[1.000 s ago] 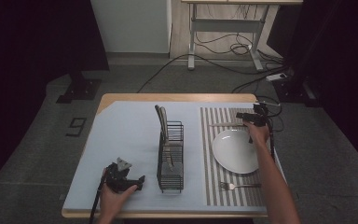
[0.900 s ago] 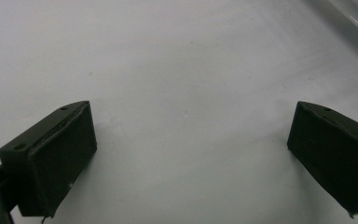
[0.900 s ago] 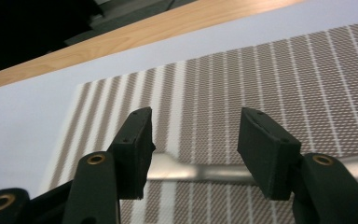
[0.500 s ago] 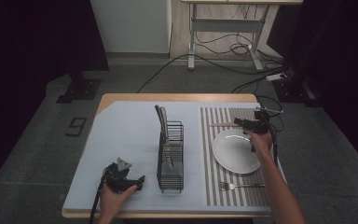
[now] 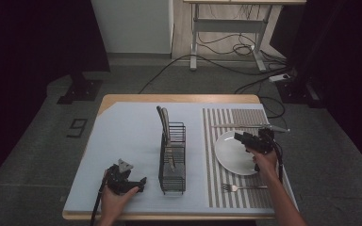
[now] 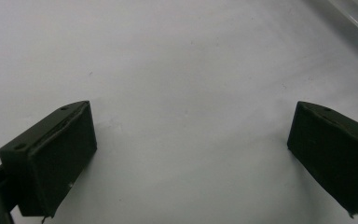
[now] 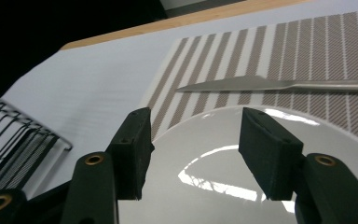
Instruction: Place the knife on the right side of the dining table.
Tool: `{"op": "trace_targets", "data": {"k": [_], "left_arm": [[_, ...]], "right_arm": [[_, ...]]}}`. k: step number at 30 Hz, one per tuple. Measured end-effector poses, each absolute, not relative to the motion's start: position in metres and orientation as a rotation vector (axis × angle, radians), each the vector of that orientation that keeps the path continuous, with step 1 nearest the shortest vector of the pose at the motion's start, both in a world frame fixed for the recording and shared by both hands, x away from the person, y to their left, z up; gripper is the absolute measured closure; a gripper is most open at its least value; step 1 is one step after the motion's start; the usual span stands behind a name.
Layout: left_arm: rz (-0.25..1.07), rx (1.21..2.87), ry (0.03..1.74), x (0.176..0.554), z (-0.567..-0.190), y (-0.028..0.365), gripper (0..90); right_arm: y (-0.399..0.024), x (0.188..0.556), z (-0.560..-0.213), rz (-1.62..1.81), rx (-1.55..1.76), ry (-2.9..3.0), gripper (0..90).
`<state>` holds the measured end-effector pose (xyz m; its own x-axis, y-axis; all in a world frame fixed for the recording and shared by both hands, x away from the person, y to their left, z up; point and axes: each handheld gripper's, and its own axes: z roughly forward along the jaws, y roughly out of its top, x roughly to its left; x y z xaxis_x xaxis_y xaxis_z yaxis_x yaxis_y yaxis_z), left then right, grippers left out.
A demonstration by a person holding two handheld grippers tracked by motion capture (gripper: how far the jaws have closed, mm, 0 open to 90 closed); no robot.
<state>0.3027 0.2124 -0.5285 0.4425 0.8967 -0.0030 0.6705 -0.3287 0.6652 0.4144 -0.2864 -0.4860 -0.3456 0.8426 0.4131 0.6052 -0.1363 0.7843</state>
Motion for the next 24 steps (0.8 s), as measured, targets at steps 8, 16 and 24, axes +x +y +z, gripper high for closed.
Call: {"op": "trace_targets", "data": {"k": [8, 16, 24], "left_arm": [[0.495, 2.104, 1.309, 0.303, -0.528, 0.212, 0.6], [0.495, 2.103, 1.309, 0.303, -0.528, 0.212, 0.6], [0.495, 2.104, 1.308, 0.303, -0.528, 0.212, 0.6]], "right_arm": [[-0.28, 0.381, -0.485, 1.545, 1.554, 1.911, 43.8], [-0.266, 0.35, -0.487, 1.586, 1.444, 1.969, 43.4], [-0.253, 0.326, -0.496, 1.58, 1.373, 2.025, 43.2]]}}
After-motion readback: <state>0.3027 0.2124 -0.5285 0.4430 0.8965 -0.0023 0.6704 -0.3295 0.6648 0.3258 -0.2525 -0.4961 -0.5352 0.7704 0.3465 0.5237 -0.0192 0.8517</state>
